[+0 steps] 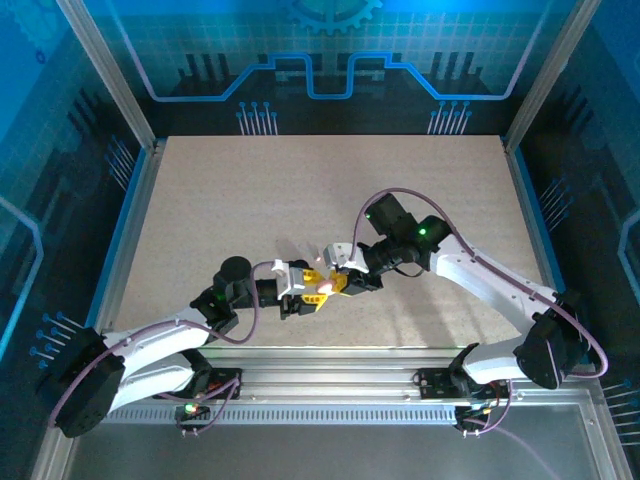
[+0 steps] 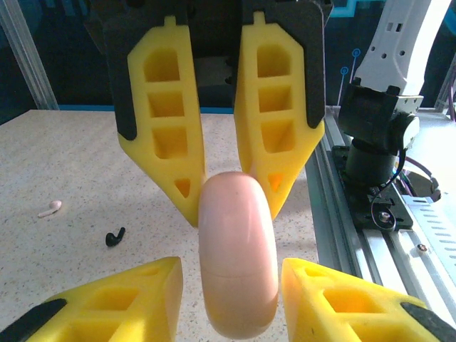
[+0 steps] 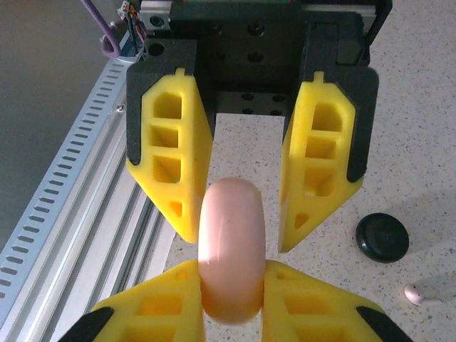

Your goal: Insert the wireless bluetooth earbuds into the charging case

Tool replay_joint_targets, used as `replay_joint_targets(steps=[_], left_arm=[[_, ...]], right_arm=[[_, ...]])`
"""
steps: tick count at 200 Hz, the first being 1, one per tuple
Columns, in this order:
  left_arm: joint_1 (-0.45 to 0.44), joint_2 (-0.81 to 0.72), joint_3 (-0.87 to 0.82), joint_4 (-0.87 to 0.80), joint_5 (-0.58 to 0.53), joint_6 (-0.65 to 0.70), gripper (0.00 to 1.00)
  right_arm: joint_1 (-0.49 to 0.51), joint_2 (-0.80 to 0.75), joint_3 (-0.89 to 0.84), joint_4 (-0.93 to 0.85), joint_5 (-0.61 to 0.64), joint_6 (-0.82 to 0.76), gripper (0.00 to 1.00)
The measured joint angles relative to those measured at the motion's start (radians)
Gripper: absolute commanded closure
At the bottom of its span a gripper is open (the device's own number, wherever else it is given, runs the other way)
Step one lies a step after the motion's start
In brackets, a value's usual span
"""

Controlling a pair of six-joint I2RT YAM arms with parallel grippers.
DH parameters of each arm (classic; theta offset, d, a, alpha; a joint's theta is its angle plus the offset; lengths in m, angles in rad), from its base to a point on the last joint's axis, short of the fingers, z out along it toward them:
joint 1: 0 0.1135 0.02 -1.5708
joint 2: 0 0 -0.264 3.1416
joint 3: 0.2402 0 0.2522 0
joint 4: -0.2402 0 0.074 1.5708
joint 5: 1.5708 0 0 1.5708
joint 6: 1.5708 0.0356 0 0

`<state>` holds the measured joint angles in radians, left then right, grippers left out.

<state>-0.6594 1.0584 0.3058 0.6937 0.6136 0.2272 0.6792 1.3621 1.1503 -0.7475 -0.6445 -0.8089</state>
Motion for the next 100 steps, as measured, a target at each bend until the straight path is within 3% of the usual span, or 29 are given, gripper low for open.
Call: replay_joint_targets(steps=[71,100], left_arm=[[0.0,0.002,0.0,0.0,0.001,-0.007,0.54],[0.0,0.002,0.0,0.008,0.004,-0.016,0.57]], right_arm=[[0.0,0.004,0.023,0.0,-0.003,0.004,0.81],[0.0,0.013,0.023,0.0,-0.003,0.006,0.81]])
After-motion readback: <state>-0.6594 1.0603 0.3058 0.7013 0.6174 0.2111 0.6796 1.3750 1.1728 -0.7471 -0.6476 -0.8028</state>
